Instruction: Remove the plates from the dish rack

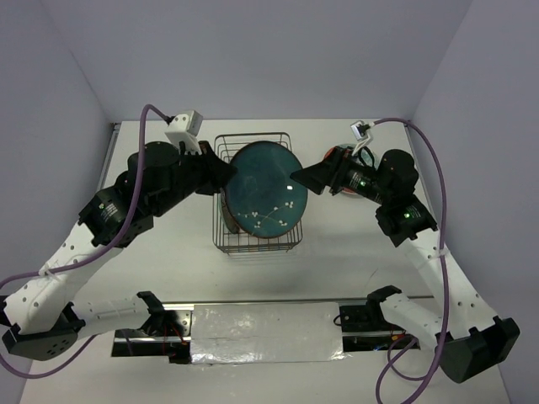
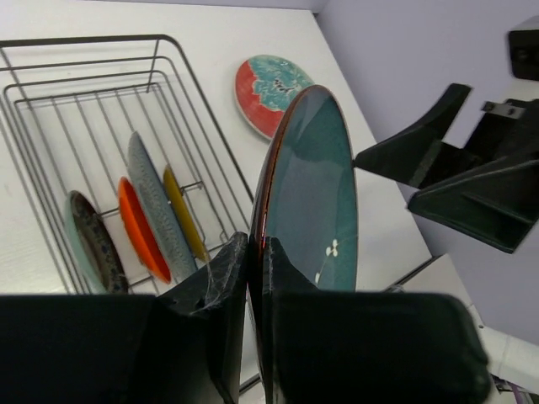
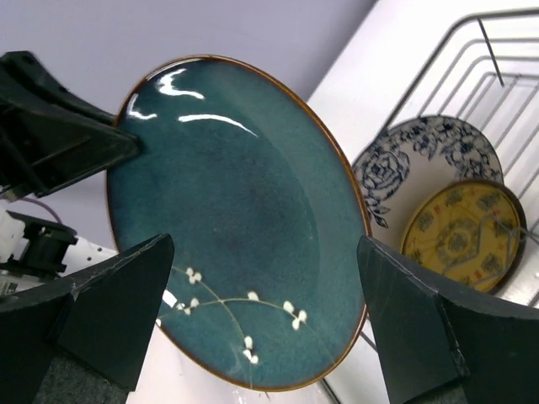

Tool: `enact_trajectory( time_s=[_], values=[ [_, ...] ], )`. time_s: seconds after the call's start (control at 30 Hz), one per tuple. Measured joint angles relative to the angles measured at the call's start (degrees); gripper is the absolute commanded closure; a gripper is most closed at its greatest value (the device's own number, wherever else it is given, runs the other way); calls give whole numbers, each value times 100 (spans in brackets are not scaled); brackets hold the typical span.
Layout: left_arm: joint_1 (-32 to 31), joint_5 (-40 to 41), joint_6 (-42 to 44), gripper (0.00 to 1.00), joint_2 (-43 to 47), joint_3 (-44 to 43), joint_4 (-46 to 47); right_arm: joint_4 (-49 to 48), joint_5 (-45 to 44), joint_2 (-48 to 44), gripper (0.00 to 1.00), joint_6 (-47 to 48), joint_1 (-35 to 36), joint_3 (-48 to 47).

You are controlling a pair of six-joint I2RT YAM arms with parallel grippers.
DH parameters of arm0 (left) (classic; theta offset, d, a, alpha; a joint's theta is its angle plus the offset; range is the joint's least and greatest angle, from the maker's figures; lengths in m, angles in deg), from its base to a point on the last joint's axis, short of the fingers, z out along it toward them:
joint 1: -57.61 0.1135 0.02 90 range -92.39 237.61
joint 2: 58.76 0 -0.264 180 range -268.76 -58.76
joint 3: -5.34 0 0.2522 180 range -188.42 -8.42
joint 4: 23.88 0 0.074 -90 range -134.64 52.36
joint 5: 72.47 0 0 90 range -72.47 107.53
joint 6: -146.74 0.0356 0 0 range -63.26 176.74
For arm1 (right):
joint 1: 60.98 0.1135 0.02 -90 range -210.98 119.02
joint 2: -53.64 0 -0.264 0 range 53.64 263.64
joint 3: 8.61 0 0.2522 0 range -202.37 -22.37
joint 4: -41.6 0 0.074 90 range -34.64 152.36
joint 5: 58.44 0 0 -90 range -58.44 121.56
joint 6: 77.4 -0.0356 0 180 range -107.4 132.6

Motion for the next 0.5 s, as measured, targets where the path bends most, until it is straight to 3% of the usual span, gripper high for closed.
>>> enact_trajectory(
  time_s=[0.37, 0.5],
  values=[
    [4, -199, -136, 100, 57, 450, 516, 791, -850, -260, 4, 450, 22, 2],
    [2, -221, -142, 100, 61, 463, 671, 988, -1082, -321, 8, 695, 22, 2]
  ],
)
